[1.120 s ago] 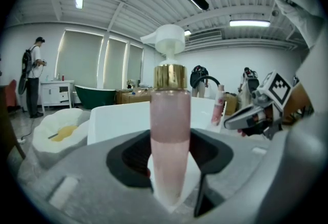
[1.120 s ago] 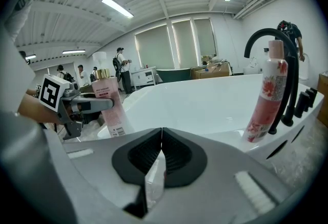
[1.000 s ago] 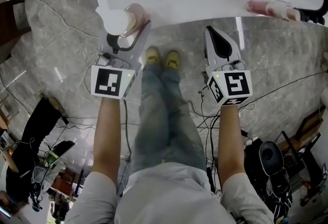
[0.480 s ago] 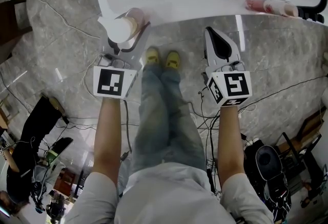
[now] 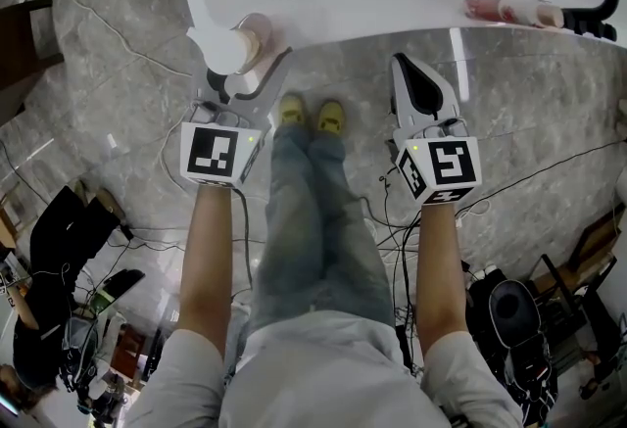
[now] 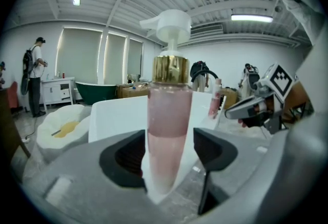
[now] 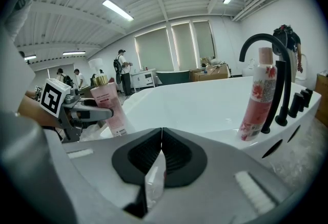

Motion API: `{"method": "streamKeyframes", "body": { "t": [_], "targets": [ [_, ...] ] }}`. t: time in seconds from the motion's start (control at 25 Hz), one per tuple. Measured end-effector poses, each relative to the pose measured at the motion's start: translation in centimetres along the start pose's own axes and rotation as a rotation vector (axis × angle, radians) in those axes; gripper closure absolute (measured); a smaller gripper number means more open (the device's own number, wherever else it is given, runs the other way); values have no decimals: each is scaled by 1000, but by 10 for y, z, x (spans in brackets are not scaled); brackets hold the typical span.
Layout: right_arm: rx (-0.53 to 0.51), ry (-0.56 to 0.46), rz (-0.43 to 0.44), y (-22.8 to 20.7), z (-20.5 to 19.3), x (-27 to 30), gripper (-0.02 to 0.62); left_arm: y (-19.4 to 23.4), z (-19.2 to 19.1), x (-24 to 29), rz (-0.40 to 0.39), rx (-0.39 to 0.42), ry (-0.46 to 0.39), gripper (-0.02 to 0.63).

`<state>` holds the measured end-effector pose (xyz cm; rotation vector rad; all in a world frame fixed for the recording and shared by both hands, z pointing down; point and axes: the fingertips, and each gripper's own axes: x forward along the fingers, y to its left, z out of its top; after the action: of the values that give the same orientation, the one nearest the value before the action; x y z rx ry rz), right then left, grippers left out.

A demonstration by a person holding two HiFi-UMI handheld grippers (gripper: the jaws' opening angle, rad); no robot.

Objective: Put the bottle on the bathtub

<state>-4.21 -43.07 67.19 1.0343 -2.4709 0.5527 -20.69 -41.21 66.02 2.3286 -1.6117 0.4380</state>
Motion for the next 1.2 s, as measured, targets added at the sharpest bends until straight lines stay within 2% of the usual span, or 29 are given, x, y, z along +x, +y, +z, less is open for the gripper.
{"method": "streamKeyframes", "body": {
  "t": [0.16,0.4,0.52,0.76,1.2],
  "targets": [
    [-1,-10,0,3,5,-4,592,0,-2,-10,13,-15,2,279],
    [12,-48,1,9,34,-16,592,2,9,-40,64,-68,3,285],
    [9,-72,10,14,54,-34,592,-8,22,-56,78,-66,6,314],
    [-14,-92,19,21,87,-68,592,-14,57,-86,144,-112,-31,414],
    [-60,-170,28,44,160,-120,592,-15,129,-137,219,-116,-75,489]
  ]
}}
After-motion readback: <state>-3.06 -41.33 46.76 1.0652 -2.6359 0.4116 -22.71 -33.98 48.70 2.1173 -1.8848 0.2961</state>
